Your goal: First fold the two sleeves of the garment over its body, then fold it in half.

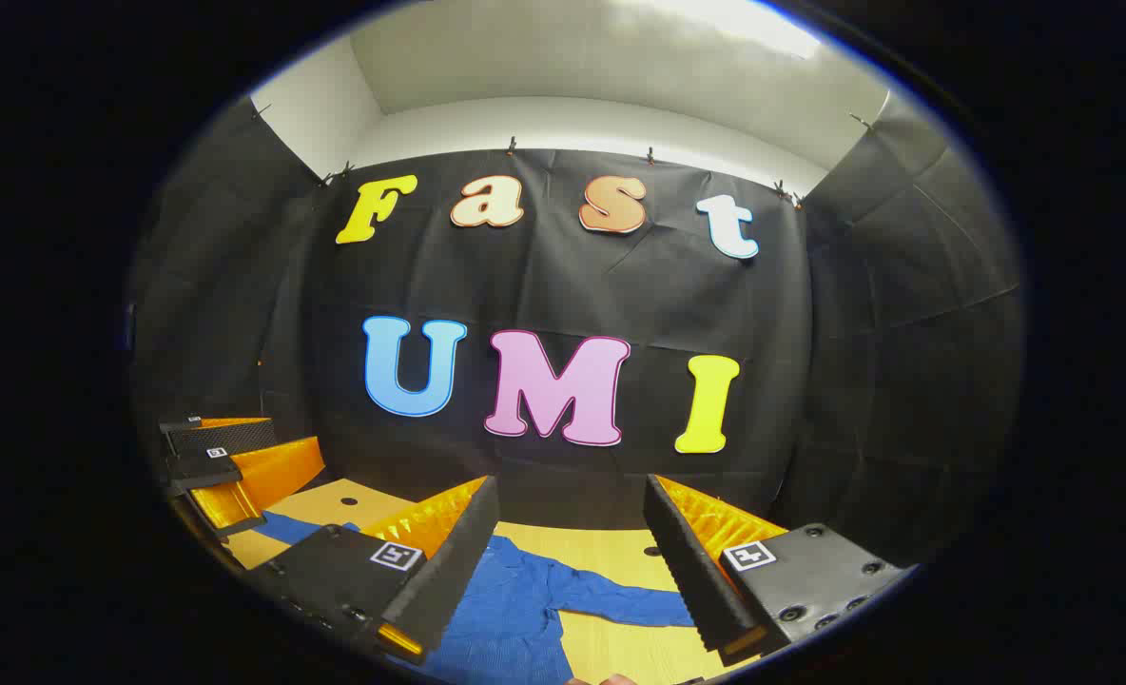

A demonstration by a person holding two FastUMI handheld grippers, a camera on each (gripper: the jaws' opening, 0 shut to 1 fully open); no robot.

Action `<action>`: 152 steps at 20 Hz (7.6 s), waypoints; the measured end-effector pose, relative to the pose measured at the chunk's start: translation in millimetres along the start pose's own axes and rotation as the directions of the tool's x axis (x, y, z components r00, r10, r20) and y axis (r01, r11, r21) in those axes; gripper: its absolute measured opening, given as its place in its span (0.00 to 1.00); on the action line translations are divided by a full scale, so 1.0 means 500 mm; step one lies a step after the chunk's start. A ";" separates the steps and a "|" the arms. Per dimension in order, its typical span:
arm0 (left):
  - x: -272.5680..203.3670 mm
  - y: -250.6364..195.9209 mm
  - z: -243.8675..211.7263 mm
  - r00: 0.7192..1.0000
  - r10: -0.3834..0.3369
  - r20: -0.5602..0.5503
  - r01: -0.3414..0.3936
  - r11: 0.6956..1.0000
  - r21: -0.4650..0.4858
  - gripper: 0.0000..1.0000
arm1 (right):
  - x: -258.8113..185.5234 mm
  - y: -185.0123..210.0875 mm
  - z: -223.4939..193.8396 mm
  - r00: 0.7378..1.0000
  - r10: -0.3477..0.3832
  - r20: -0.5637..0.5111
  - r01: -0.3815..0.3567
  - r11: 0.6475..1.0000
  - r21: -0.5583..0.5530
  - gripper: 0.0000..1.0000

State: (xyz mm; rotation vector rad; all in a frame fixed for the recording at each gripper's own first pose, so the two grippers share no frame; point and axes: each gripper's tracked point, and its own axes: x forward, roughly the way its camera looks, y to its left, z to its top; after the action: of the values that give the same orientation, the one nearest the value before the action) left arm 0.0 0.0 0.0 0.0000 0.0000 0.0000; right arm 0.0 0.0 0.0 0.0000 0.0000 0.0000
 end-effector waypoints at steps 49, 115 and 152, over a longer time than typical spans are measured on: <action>0.013 0.064 -0.038 0.994 0.076 -0.073 -0.076 0.997 0.000 0.81 | 0.030 -0.046 -0.047 0.994 -0.063 -0.090 0.062 0.998 -0.016 0.92; 0.085 -0.216 -0.009 0.986 0.110 -0.124 -0.113 0.994 -0.014 0.81 | 0.294 -0.537 -0.738 0.706 -0.049 -0.707 0.269 0.942 0.203 0.12; -0.067 0.484 -0.089 0.976 0.181 -0.122 -0.190 0.980 -0.062 0.81 | 0.412 0.610 -0.319 0.869 0.241 -0.433 -0.290 0.956 -0.048 0.12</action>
State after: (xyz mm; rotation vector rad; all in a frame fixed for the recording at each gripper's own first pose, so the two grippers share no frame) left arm -33.5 242.1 -44.6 -0.0738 0.1162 0.1870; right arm 205.9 305.2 -159.3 -0.1130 0.4379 0.2784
